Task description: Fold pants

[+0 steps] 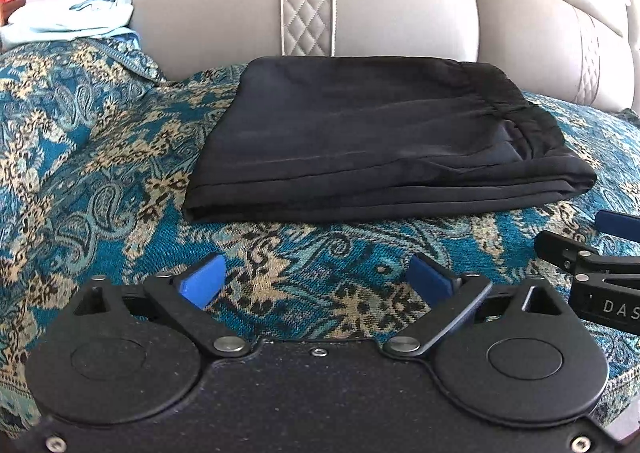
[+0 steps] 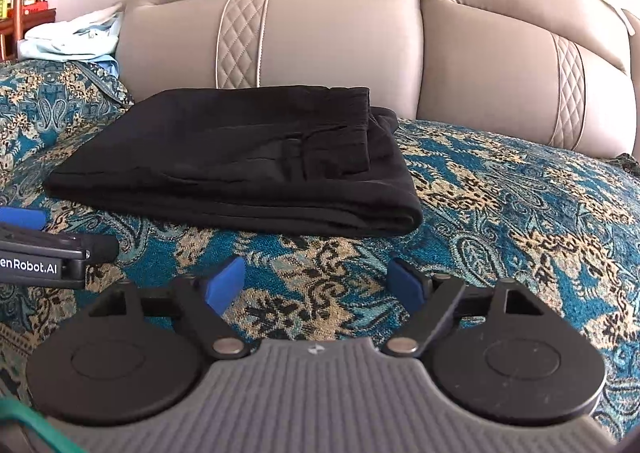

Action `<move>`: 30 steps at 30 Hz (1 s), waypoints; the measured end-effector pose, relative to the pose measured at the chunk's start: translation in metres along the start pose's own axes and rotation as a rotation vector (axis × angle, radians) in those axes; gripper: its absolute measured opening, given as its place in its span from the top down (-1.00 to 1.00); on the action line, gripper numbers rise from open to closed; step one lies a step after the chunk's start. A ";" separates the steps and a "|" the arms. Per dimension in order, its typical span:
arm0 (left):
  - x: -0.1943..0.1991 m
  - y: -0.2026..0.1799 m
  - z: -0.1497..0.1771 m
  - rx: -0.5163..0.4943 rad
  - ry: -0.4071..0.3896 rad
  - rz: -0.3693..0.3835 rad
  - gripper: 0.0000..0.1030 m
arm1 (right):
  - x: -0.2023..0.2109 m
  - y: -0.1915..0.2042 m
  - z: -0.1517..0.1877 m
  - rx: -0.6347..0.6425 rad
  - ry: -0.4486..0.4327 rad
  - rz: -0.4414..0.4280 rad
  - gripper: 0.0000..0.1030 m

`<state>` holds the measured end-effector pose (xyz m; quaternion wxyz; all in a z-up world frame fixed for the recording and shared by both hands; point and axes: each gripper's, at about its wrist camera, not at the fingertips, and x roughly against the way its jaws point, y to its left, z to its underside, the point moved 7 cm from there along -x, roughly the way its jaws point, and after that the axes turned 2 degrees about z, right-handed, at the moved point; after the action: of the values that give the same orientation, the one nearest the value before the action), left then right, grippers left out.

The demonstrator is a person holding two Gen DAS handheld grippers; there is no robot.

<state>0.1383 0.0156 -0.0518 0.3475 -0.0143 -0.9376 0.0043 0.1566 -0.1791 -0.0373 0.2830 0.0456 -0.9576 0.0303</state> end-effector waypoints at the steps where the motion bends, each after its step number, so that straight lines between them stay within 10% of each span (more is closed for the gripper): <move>1: -0.001 0.001 0.000 0.005 -0.003 0.000 -0.99 | -0.001 0.000 0.000 -0.002 -0.001 0.000 -0.73; 30: -0.010 0.008 -0.003 0.010 -0.053 -0.004 -1.00 | -0.015 0.014 0.000 0.014 -0.060 0.019 -1.00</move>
<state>0.1479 0.0234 -0.0566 0.3224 -0.0105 -0.9465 0.0087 0.1676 -0.1640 -0.0463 0.2534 0.0396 -0.9658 0.0382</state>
